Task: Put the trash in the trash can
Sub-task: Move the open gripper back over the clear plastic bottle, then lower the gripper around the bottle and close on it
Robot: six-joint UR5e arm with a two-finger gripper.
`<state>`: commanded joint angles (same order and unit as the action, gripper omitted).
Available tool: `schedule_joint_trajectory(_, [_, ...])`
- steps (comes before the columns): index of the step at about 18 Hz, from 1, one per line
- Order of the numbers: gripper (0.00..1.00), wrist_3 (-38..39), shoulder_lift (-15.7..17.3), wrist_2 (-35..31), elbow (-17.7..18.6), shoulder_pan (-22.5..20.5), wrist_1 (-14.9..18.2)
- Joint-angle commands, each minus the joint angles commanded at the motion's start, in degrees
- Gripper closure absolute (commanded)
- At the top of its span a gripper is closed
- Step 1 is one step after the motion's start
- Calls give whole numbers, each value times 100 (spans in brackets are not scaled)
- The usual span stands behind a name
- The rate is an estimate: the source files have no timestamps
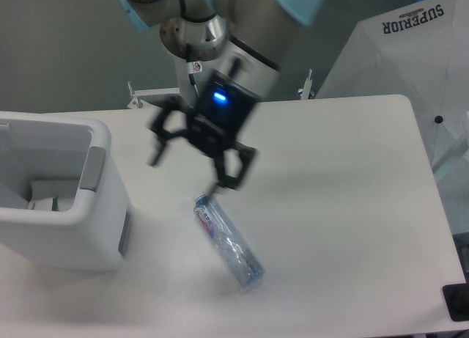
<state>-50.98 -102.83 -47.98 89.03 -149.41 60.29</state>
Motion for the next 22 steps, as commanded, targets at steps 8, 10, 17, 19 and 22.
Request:
schedule_joint_trajectory(8, [0, 1545, -773, -958, -192, 17, 0])
schedule_joint_trajectory(10, [0, 2002, -993, -1221, -385, 70, 17])
schedule_joint_trajectory(17, [0, 3163, -1801, -2399, -922, 605, 53])
schedule_joint_trajectory(19, [0, 3322, -1907, -2646, -949, 720, 53])
schedule_joint_trajectory(22, [0, 3322, -2013, -2699, -940, 782, 53])
